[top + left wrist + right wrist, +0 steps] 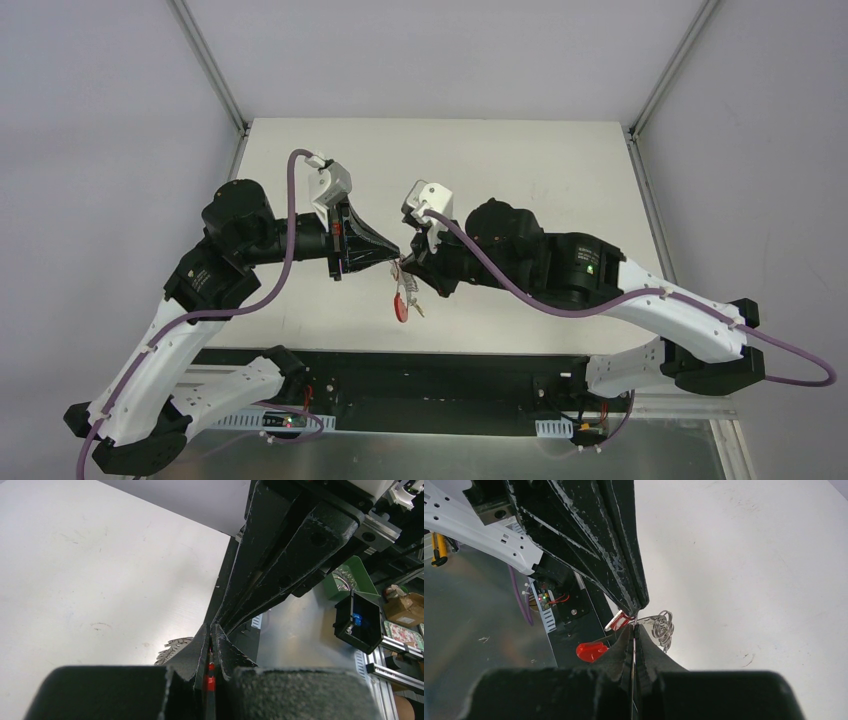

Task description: Put the keys on the keyring

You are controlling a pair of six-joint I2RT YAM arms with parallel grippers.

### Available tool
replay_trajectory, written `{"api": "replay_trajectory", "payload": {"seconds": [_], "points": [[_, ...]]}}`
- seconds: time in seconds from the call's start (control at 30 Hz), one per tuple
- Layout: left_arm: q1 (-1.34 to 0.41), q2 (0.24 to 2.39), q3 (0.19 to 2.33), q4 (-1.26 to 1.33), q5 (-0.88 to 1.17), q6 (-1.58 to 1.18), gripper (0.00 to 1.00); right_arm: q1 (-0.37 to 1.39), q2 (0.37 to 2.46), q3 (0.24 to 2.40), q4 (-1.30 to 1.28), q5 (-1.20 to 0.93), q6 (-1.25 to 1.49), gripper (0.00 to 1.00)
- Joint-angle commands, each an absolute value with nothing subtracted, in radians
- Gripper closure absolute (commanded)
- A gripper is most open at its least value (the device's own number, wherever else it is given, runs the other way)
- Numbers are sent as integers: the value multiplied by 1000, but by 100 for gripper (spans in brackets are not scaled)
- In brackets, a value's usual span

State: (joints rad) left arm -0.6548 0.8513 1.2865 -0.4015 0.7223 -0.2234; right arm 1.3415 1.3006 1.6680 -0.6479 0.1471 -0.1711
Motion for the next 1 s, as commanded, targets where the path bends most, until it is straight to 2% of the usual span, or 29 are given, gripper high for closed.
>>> {"api": "replay_trajectory", "payload": {"seconds": [0.0,0.97], "points": [[-658,847,1292,-367,682,-203,100,1347,1257,1718,-588,104,-144,100],[-658,851,1294,-361,664,-220,100,1350,1180,1650,-533,49,-124,100]]}}
